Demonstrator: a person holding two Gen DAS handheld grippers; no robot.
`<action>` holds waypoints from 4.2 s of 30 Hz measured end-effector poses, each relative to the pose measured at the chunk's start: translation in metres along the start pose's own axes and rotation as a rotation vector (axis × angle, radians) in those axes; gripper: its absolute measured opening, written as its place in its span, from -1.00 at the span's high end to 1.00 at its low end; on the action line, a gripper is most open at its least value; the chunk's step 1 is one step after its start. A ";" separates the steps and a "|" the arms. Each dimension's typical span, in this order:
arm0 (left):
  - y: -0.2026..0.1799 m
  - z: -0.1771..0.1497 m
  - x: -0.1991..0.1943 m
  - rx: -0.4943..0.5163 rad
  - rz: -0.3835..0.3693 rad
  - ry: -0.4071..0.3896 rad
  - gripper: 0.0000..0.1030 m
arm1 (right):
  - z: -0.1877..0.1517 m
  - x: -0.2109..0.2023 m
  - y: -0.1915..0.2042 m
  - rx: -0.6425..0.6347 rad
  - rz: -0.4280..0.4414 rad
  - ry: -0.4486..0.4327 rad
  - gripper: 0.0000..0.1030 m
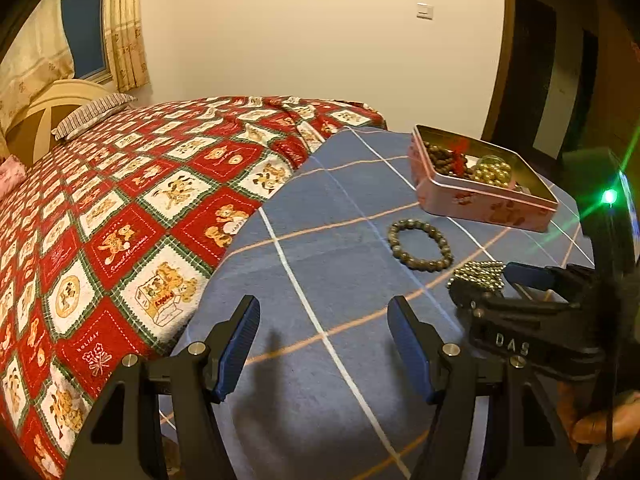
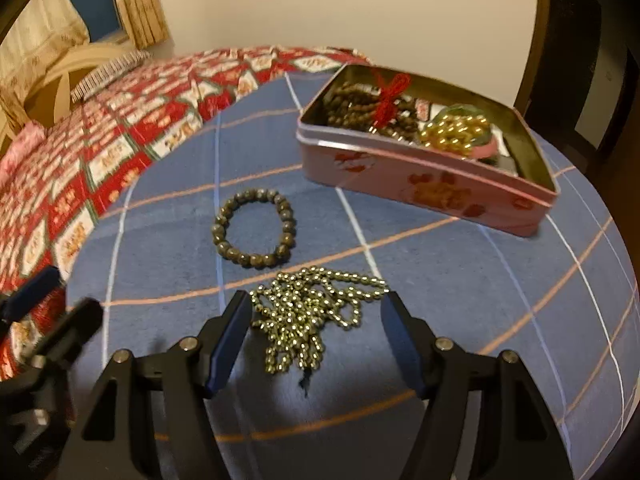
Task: Organize jewelry
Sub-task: 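Grasp the silver bead chain with the right tool and lift, then grasp the grey bead bracelet with the left tool while the right tool holds the chain, then carry the grey bracelet and silver chain over the pink tin with both tools, then lower both items into the tin and open both tools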
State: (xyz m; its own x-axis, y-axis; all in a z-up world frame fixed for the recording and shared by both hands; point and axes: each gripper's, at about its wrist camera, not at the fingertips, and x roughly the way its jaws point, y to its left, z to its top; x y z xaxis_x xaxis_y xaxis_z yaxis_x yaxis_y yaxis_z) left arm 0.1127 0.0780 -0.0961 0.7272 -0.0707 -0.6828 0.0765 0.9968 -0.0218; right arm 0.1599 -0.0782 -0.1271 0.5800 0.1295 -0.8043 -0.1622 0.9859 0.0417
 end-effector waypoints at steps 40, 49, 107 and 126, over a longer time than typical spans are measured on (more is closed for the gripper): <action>-0.068 0.046 0.072 0.008 -0.243 0.117 0.71 | 0.000 -0.085 -0.085 0.221 0.084 -0.188 0.73; -0.069 0.041 0.012 0.024 -0.322 -0.002 0.71 | 0.000 -0.104 -0.090 0.251 0.111 -0.235 0.73; -0.163 0.144 0.144 0.060 -0.241 0.051 0.62 | 0.120 0.019 -0.161 0.223 0.035 -0.109 0.22; -0.152 0.140 0.093 0.049 -0.131 0.003 -0.35 | 0.094 -0.040 -0.162 0.344 0.027 -0.229 -0.45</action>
State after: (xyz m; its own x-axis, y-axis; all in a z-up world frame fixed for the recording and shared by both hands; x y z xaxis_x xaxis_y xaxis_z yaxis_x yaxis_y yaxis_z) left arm 0.2639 -0.0855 -0.0545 0.7070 -0.2000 -0.6783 0.2038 0.9761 -0.0754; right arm 0.2381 -0.2327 -0.0458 0.7479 0.1382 -0.6493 0.0736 0.9548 0.2880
